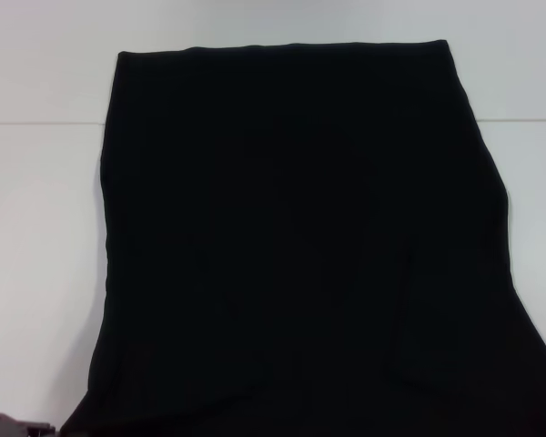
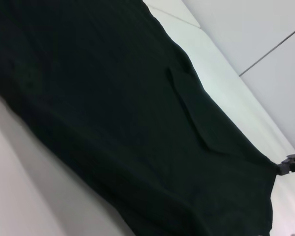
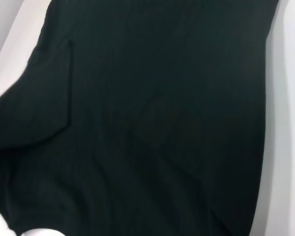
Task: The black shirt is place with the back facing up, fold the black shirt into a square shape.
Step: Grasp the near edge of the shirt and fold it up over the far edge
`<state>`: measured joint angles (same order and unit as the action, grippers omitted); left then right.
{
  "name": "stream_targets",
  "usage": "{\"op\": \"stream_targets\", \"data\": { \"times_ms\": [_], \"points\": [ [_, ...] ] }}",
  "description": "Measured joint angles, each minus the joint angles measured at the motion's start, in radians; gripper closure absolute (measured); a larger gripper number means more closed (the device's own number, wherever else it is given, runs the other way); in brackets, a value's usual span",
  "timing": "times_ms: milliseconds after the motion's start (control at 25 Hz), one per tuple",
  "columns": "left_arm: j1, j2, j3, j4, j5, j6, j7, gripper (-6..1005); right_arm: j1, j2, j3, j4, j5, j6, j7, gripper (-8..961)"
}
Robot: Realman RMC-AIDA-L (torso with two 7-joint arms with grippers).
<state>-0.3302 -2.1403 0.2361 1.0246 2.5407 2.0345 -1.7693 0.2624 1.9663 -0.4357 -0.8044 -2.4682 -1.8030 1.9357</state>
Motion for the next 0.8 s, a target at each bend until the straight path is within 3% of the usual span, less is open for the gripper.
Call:
{"op": "stream_targets", "data": {
  "times_ms": [200, 360, 600, 640, 720, 800],
  "points": [
    [0.010, -0.005, 0.000, -0.004, 0.000, 0.005, -0.006, 978, -0.010, -0.007, 0.034, -0.009, 0.000, -0.040, -0.009, 950],
    [-0.038, 0.007, -0.008, -0.040, -0.010, -0.018, -0.016, 978, 0.026, -0.008, 0.048, -0.020, 0.001, -0.037, -0.005, 950],
    [-0.180, 0.060, -0.051, -0.173, -0.047, -0.120, -0.038, 978, 0.147, -0.011, 0.057, 0.012, 0.004, 0.052, 0.013, 951],
    [-0.232, 0.083, -0.055, -0.237, -0.074, -0.190, -0.053, 978, 0.172, -0.011, 0.058, 0.022, 0.004, 0.070, 0.016, 951],
    [-0.251, 0.092, -0.058, -0.263, -0.081, -0.218, -0.059, 978, 0.220, -0.013, 0.057, 0.043, 0.004, 0.109, 0.025, 951],
    [-0.314, 0.123, -0.067, -0.344, -0.104, -0.321, -0.080, 978, 0.278, -0.016, 0.054, 0.069, 0.003, 0.157, 0.036, 951]
  ]
}}
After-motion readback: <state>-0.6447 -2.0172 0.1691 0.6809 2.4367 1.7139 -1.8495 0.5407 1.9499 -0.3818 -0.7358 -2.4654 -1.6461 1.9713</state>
